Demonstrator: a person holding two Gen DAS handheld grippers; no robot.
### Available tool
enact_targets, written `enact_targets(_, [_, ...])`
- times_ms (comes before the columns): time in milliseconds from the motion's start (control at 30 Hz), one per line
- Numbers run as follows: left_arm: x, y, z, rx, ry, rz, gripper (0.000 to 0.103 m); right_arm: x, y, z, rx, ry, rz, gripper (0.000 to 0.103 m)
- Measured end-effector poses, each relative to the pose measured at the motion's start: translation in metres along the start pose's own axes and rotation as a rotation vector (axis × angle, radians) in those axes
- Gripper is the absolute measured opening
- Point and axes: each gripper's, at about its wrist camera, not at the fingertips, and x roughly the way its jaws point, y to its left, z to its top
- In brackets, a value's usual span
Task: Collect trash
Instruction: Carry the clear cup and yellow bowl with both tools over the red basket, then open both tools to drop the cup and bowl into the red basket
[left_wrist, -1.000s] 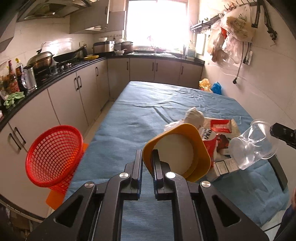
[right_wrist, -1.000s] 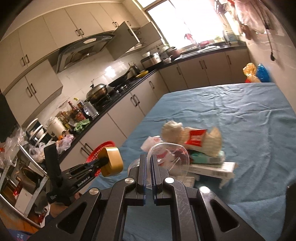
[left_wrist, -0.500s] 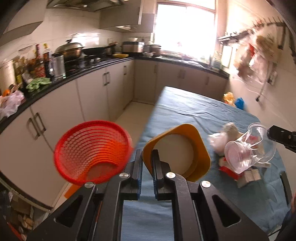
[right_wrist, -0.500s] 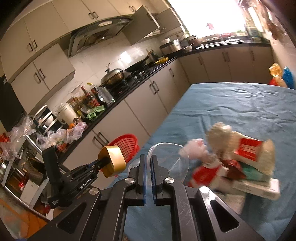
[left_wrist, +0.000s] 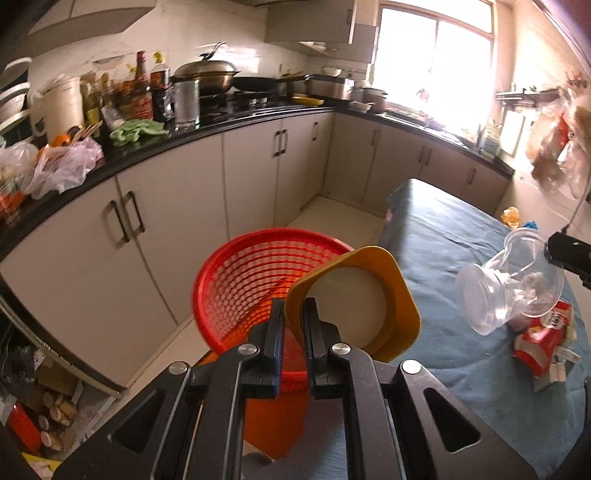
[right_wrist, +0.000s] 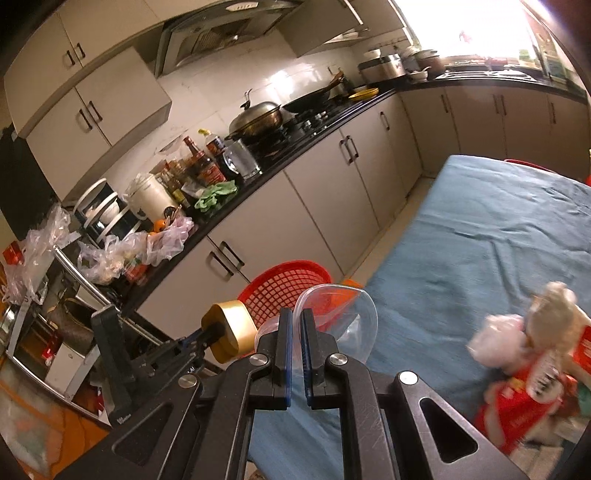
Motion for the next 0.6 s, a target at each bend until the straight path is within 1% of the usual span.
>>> enact_targets(200, [0.024, 0.017, -0.001, -0.023, 0.037, 0.031, 0.009, 0.047, 0.015, 0.01, -0.013, 0.029, -0.002, 0.006])
enact_targets(367, [0.043, 0.026, -0.005, -0.031, 0.067, 0.053, 0.009, 0.088, 0.02, 0.012, -0.01, 0.074, 0.002, 0.006])
enact_targets(533, [0.05, 0.031, -0.007, -0.045, 0.079, 0.061, 0.01, 0.118, 0.026, 0.014, -0.02, 0.098, 0.004, 0.006])
enact_targets(600, [0.051, 0.035, -0.006, -0.05, 0.074, 0.062, 0.013, 0.127, 0.028, 0.013, -0.025, 0.105, 0.001, 0.006])
